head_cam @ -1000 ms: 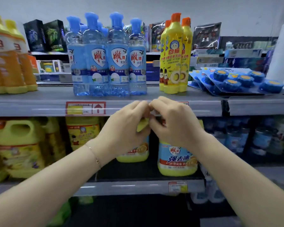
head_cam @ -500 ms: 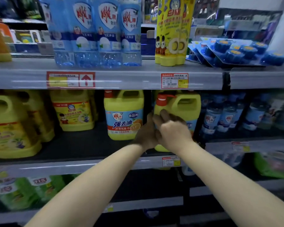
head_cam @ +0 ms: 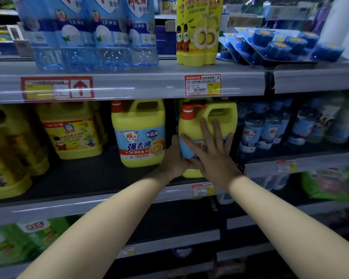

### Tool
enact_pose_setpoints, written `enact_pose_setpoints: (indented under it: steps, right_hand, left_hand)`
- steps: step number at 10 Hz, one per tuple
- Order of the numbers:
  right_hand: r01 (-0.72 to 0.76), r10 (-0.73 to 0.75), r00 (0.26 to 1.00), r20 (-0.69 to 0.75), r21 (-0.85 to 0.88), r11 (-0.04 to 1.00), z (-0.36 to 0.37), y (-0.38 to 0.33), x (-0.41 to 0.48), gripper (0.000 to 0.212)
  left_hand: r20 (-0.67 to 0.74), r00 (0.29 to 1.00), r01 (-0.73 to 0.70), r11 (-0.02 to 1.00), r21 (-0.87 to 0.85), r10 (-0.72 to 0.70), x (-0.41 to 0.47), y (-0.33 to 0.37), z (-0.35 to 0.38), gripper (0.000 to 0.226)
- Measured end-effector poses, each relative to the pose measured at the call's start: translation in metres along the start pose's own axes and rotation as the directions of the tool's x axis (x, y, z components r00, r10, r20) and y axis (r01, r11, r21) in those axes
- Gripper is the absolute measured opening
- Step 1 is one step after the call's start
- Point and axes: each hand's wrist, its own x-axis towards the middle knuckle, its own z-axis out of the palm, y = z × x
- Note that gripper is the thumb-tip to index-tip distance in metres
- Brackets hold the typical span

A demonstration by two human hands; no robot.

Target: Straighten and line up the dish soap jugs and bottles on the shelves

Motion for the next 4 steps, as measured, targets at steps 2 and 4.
enact_pose_setpoints:
  steps: [2,4]
  right_hand:
    - [-0.001,0.003,1.0,0.031,-0.068,0.998,-0.012,-0.009,0.003,0.095]
    - [0.212,-0.218,0.972,-0.088,-0.082,0.974,-0.033,-0.058,0.013,0.056]
  left_hand:
    - [0.046,0.999,-0.02,0.998,0.059,0.017,-0.006,0.0,-0.006,0.077]
    - [0.106,0.993,-0.086,0.901,0.425,0.045,-0.026,0.009,-0.057,0.064]
